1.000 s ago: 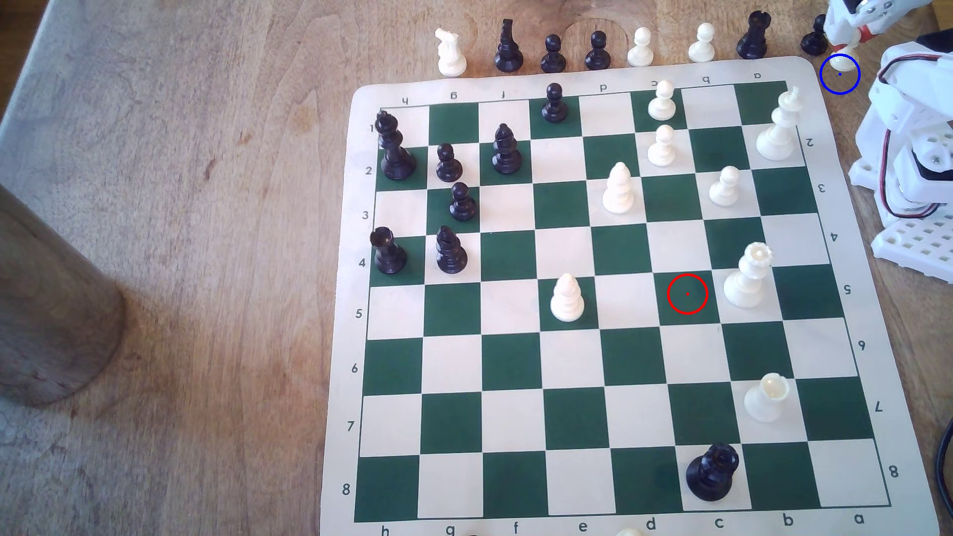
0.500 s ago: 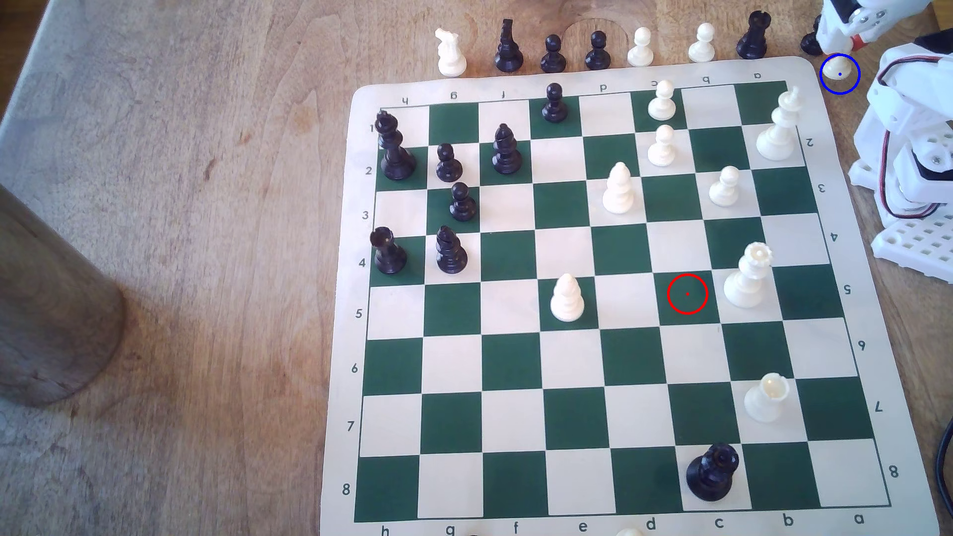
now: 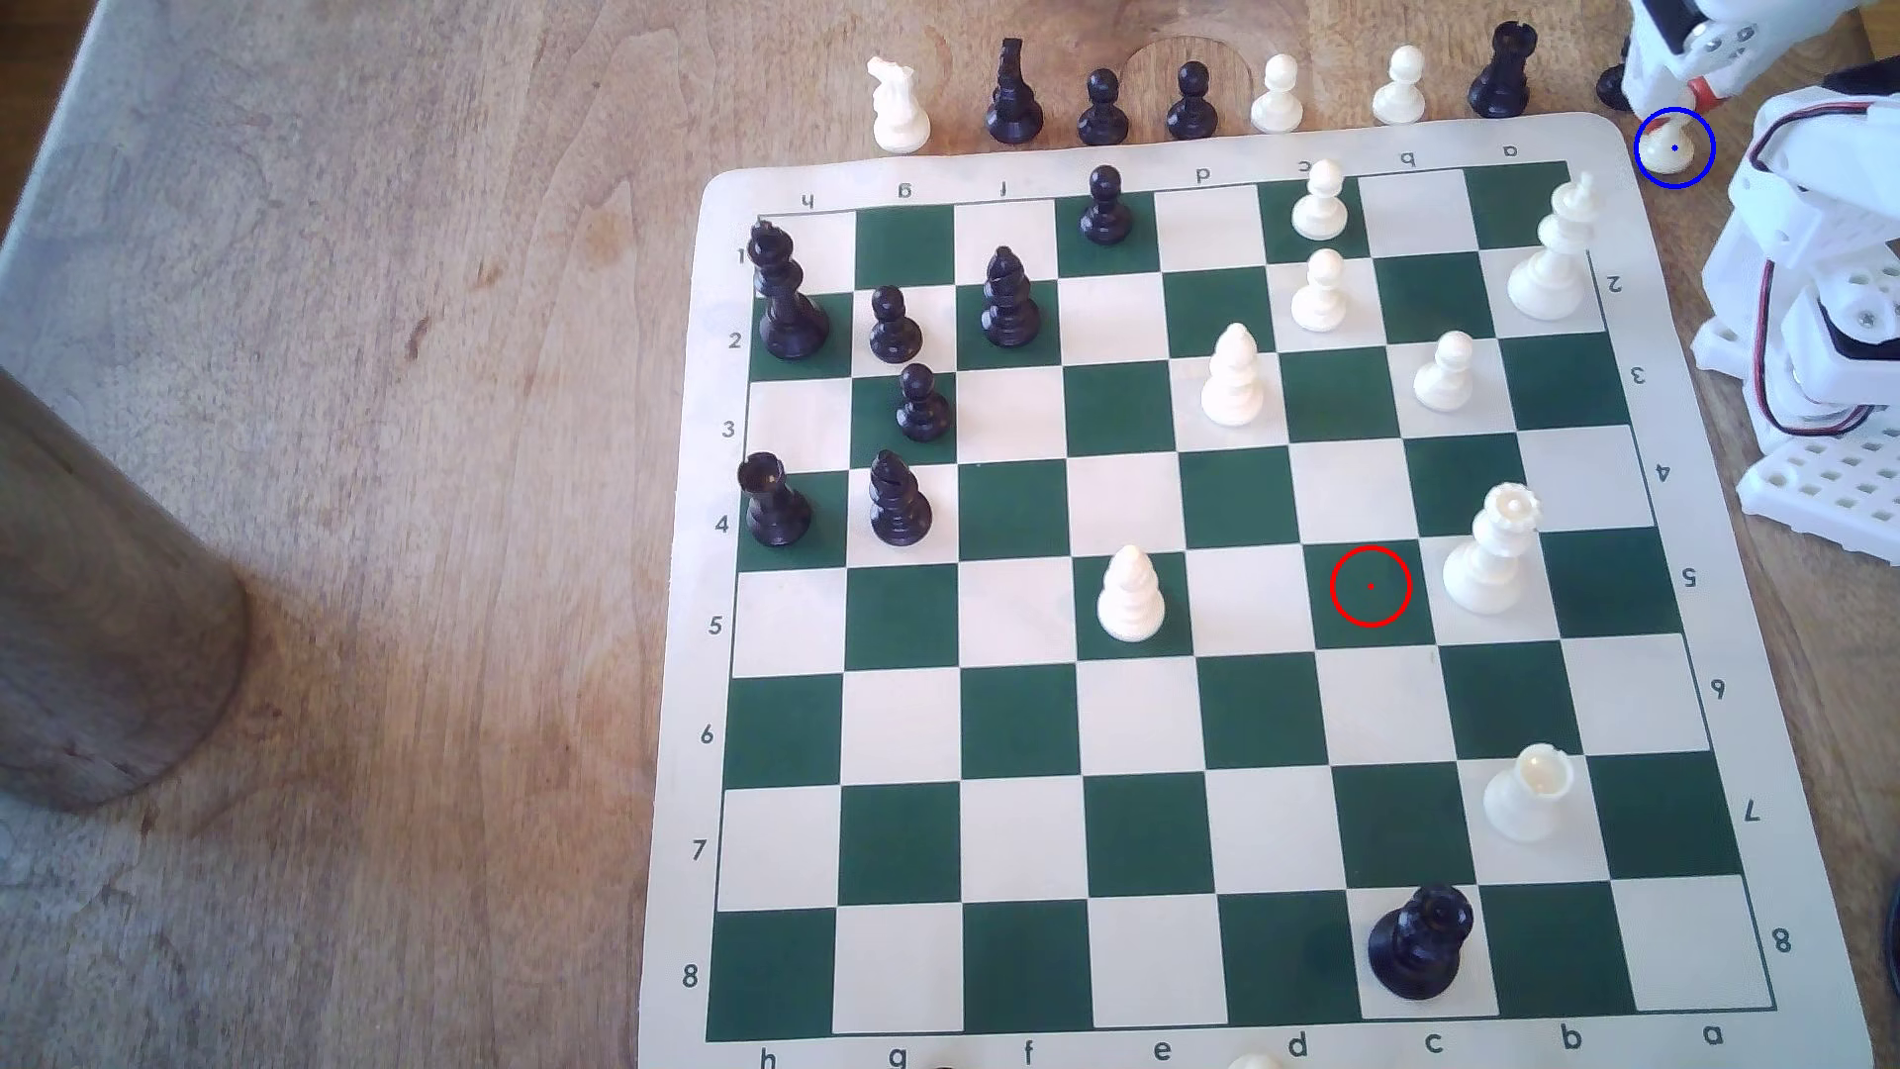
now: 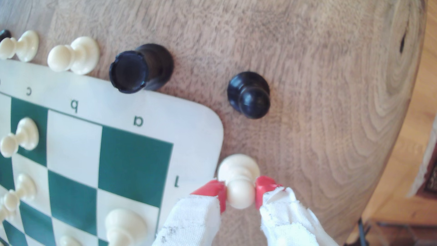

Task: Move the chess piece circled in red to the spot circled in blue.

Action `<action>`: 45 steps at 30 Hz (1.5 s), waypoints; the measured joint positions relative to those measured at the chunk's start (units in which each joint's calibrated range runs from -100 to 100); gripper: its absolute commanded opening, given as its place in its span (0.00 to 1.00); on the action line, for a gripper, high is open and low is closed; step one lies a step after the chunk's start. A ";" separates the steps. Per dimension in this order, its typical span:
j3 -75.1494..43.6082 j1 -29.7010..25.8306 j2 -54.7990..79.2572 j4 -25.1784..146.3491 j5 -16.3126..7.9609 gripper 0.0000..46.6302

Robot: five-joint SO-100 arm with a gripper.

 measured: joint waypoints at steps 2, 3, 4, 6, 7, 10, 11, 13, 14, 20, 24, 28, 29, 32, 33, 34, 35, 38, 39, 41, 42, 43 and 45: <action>0.00 0.59 1.09 -0.96 0.24 0.04; 0.00 0.74 1.26 -1.12 0.24 0.04; 0.00 0.81 1.51 -1.35 0.24 0.06; 0.00 0.88 1.84 -1.59 0.29 0.13; 0.00 0.88 1.93 -1.59 0.29 0.15; 0.00 0.88 1.93 -1.59 0.68 0.22; 0.00 0.88 1.93 -1.59 0.93 0.24; 0.00 0.88 1.93 -1.59 1.12 0.29; 0.00 0.88 1.93 -1.59 1.22 0.29; 0.00 1.62 1.93 1.43 2.39 0.30; 0.00 1.62 1.93 3.67 2.44 0.31; -1.54 1.62 1.42 6.69 2.44 0.32; -2.08 1.62 1.17 7.09 2.44 0.32; -4.97 1.62 0.17 10.44 2.78 0.32; -6.78 1.62 -0.50 12.35 2.88 0.32; -7.50 1.55 -0.75 13.07 2.88 0.32; -8.31 1.47 -1.01 13.94 2.88 0.33; -12.47 0.07 -2.51 18.01 3.03 0.33; -13.56 -0.29 -2.76 18.96 3.03 0.33; -17.71 -2.06 -2.85 21.43 2.83 0.30; -18.62 -2.88 -2.93 21.91 2.69 0.29; -19.70 -3.61 -3.02 22.63 2.49 0.28; -22.32 -6.19 -3.10 23.90 1.95 0.29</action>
